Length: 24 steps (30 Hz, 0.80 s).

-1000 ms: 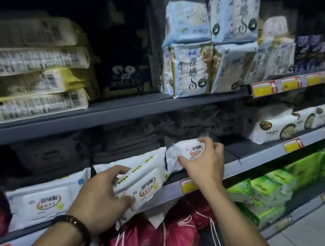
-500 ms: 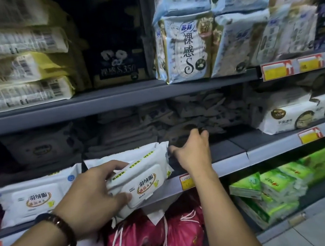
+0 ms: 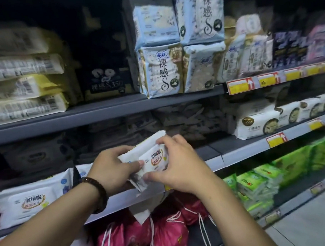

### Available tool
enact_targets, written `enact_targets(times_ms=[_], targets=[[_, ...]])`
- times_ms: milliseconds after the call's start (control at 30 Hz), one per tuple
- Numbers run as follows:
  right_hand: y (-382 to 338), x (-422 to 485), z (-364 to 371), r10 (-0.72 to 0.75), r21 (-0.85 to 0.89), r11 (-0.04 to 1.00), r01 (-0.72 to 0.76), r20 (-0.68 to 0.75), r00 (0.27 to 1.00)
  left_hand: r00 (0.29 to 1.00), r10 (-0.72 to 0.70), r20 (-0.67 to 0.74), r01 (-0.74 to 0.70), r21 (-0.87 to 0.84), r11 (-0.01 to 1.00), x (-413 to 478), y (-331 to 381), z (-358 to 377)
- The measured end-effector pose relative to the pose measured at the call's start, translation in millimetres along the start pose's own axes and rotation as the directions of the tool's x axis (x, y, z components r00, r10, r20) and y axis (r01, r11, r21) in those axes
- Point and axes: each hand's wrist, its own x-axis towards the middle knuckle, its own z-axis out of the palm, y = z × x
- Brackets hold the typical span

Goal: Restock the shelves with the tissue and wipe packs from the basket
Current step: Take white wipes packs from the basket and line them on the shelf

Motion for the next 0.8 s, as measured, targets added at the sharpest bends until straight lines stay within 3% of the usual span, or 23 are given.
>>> enact_targets(times_ms=[300,533,633,700,800], targets=[[12.5,5.6,1.8,0.087,0.113,0.991,-0.070,-0.154,0.984,0.995,0.035,0.096,-0.030,-0.052,0.998,12.5,3.2,0.5],[15.2,17.9,12.6,0.065,0.054,0.997,-0.053,-0.259,0.964,0.996,0.075,0.043,-0.070,-0.107,0.992,34.8,3.9,11.8],[25.6,22.4,19.9,0.116,0.062,0.993,-0.099,-0.407,0.906,0.996,0.089,-0.027,-0.091,-0.122,0.988,40.3,2.7,16.3],[34.2,25.7,25.4,0.195,0.089,0.981,-0.175,-0.509,0.838,0.981,0.152,-0.123,-0.157,-0.027,0.987,40.4,-1.5,20.0],[43.1,33.3,36.1,0.298,0.090,0.950,-0.299,-0.547,0.782,0.952,0.286,-0.110,-0.232,0.349,0.908,31.8,-19.7,27.3]])
